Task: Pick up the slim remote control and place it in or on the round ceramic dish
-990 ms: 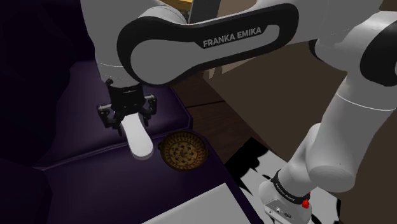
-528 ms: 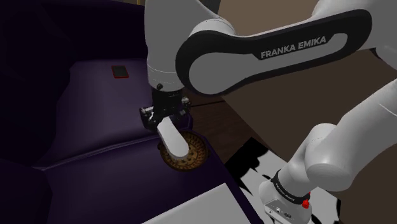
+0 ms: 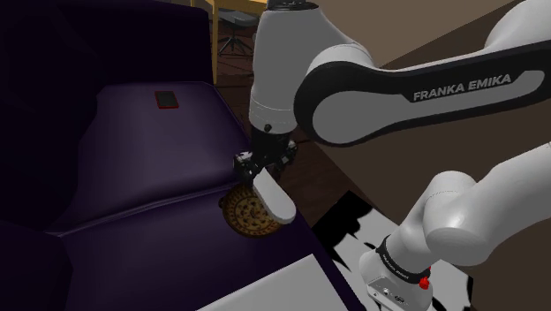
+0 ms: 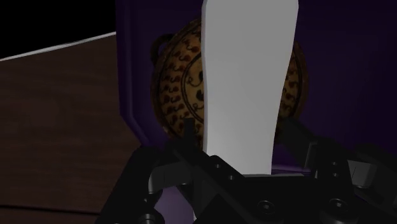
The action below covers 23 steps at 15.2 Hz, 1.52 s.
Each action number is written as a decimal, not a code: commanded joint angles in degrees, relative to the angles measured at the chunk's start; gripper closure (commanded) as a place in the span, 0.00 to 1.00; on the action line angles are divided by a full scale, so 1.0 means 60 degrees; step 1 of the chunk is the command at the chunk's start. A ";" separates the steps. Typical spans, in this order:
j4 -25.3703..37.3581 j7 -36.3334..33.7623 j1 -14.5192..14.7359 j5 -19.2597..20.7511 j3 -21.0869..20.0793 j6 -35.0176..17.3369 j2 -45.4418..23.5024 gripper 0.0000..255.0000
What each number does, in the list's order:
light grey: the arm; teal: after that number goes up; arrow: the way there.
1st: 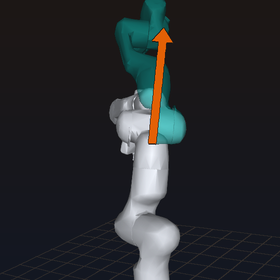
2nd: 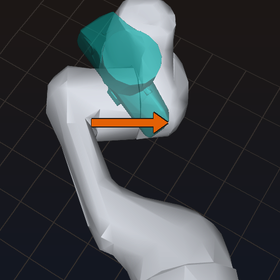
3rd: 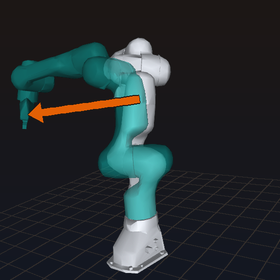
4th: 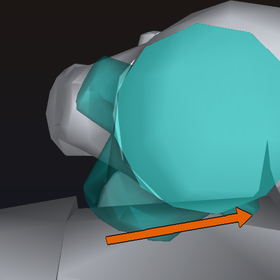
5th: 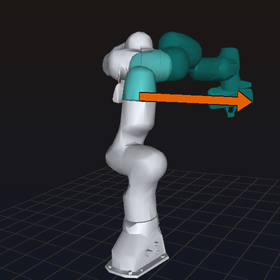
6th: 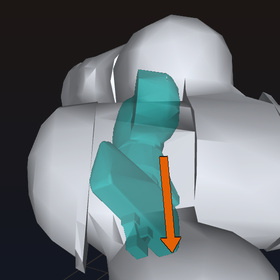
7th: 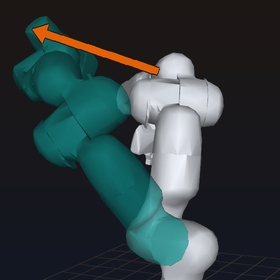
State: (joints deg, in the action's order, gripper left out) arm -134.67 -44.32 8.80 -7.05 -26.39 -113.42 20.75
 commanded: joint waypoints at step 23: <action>-0.1106 -0.0213 -0.0051 0.0134 -0.0286 -0.1792 -0.0718 0.00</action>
State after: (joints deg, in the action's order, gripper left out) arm -141.30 -45.60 8.49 -6.24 -28.11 -124.17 16.44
